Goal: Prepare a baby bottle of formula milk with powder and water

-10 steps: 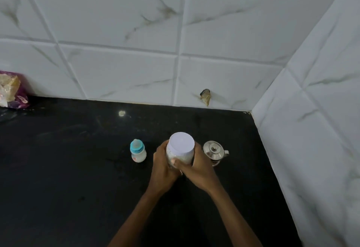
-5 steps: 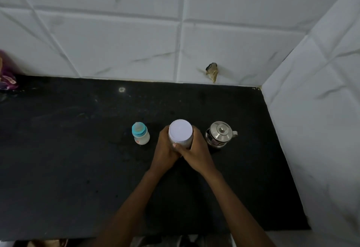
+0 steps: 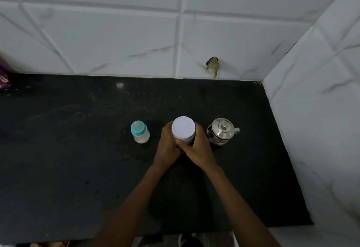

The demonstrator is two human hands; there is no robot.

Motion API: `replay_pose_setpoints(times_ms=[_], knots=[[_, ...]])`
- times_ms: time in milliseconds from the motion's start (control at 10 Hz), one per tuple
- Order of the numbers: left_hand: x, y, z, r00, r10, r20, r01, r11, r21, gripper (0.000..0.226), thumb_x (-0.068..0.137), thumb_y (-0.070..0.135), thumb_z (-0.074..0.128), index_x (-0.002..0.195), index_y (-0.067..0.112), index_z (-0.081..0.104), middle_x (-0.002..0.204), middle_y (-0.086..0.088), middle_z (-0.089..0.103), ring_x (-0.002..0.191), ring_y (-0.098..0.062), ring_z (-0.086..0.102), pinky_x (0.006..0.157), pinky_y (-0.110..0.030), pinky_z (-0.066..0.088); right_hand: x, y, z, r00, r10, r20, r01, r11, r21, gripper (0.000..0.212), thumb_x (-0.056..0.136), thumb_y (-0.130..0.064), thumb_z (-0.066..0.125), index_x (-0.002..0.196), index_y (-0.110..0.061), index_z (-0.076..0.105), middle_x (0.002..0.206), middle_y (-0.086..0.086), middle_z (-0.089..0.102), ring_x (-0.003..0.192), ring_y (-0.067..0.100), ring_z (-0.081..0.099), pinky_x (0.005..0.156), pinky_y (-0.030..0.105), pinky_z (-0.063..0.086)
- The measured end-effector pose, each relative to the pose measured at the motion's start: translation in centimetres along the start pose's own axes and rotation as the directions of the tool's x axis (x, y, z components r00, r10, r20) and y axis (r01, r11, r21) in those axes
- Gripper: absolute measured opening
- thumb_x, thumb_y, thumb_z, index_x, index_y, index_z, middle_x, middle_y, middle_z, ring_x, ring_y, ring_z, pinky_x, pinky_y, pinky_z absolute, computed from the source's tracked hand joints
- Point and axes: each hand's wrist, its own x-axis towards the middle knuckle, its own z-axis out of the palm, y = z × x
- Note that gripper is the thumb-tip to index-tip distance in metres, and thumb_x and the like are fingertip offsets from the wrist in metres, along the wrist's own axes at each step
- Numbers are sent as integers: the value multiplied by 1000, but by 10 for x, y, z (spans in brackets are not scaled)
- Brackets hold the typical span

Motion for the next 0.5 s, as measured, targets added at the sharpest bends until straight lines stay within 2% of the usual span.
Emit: replay_pose_setpoints(times_ms=[200, 300, 400, 500], knots=[[1, -2, 1, 999, -49, 16, 49, 998, 40, 103, 76, 31, 89, 156, 11, 27, 158, -10, 35, 144, -22, 43, 117, -42, 43, -2, -1, -2, 999, 19, 26, -20, 1000, 22, 84, 79, -41, 85, 146, -35, 35, 142, -18, 48, 132, -3, 45, 111, 27, 44], [-1, 1, -2, 994, -102, 28, 101, 995, 28, 108, 75, 30, 89, 158, 11, 22, 162, -9, 31, 148, -22, 38, 120, -41, 39, -4, 1, -5, 997, 48, 64, -48, 999, -4, 98, 78, -45, 85, 155, -28, 26, 155, -12, 39, 141, 0, 35, 115, 23, 34], [-6, -4, -5, 994, -112, 14, 112, 994, -1, 106, 75, 12, 86, 159, 11, 21, 163, -9, 29, 150, -23, 33, 122, -38, 34, -7, 10, -8, 995, 61, 79, -57, 997, -45, 116, 76, -55, 82, 162, -22, 11, 167, -6, 24, 153, 9, 22, 123, 34, 27], [-17, -2, -9, 984, -180, 18, 180, 984, 4, 109, 73, 2, 84, 160, 11, 18, 166, -9, 25, 152, -23, 30, 121, -30, 28, -13, 14, -13, 995, 41, 88, -35, 997, -65, 113, 80, -53, 80, 162, -22, 9, 169, -3, 20, 155, 12, 20, 125, 37, 25]])
